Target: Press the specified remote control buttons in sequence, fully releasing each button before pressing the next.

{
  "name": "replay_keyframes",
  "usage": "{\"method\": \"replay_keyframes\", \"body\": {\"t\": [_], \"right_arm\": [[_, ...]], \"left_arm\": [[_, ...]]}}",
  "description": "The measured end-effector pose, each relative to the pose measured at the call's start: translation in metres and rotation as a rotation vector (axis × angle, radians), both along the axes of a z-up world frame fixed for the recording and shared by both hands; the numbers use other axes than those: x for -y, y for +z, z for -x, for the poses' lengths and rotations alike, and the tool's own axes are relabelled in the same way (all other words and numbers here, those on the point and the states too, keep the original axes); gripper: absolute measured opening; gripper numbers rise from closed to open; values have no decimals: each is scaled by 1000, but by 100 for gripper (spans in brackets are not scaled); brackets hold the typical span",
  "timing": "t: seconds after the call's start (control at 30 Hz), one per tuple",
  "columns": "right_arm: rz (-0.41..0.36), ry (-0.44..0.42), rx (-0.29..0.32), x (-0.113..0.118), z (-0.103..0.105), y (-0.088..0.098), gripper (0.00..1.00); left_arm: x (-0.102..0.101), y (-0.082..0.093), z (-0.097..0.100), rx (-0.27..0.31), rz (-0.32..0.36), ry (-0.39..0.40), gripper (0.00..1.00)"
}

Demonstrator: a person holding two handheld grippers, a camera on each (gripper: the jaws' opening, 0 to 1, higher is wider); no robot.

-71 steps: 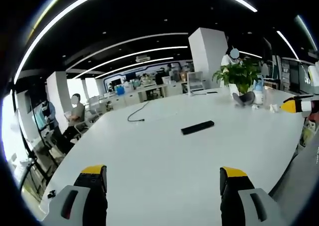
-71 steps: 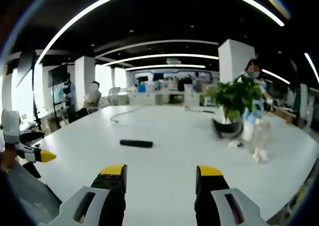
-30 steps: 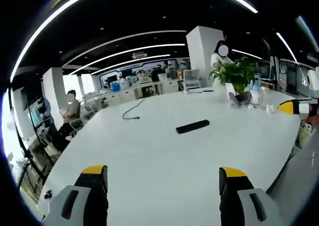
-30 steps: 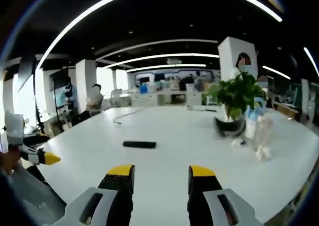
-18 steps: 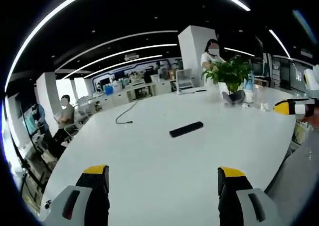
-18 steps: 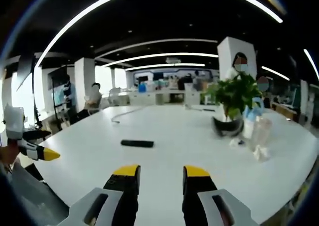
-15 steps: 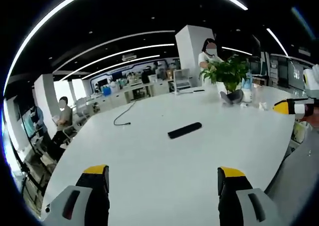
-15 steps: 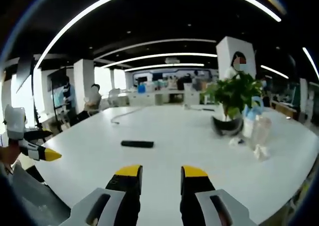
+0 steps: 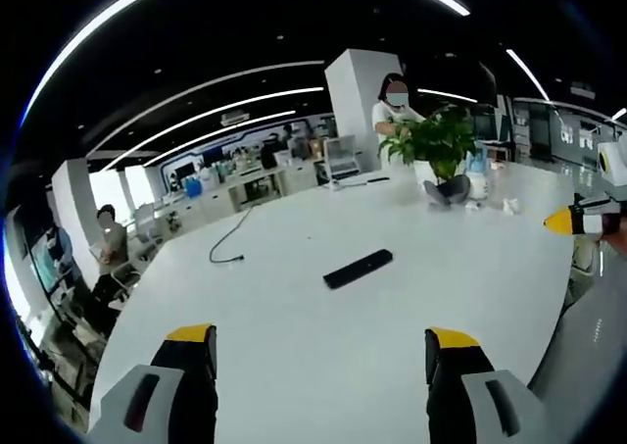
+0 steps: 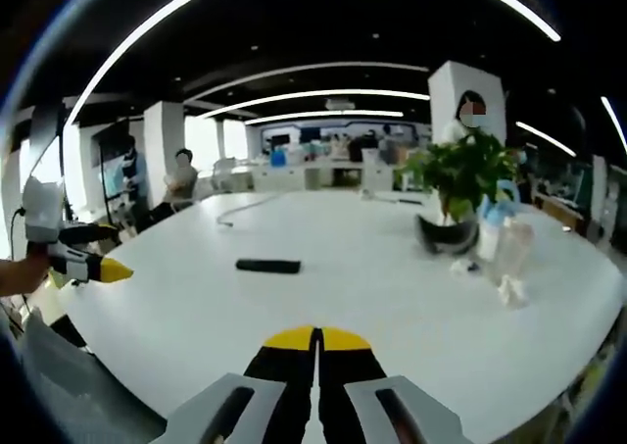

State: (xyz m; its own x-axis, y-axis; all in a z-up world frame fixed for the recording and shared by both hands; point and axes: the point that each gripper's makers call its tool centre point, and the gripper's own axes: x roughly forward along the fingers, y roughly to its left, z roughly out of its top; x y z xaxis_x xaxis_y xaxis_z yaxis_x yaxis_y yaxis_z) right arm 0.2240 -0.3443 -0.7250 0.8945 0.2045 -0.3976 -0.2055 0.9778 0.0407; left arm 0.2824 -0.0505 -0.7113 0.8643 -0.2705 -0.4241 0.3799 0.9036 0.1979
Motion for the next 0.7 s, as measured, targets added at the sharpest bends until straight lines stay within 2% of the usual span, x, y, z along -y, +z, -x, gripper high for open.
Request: {"method": "replay_keyframes", "body": {"t": [0.13, 0.23, 0.33, 0.43, 0.53, 0.57, 0.6, 0.7], "right_arm": [[25, -7, 0, 2, 0, -2, 0], [95, -2, -73, 3, 1, -17, 0], [92, 7, -57, 0, 0, -15, 0], [119, 16, -87, -2, 1, -21, 0], [148, 60, -191, -8, 6, -40, 0], [156, 66, -207, -9, 7, -42, 0], [176, 78, -286, -12, 12, -53, 0], [153, 120, -341, -22, 17, -60, 0]], "left_arm": [[3, 2, -11, -7, 6, -18, 89], [6, 5, -17, -1, 1, -28, 89], [8, 6, -25, 4, -8, -46, 89], [12, 10, -31, 10, -7, -61, 89], [14, 12, -36, 12, -9, -73, 90], [15, 13, -39, 14, -10, -79, 90], [16, 13, -40, 12, -9, -84, 90], [19, 12, -44, 0, -15, -106, 89]]}}
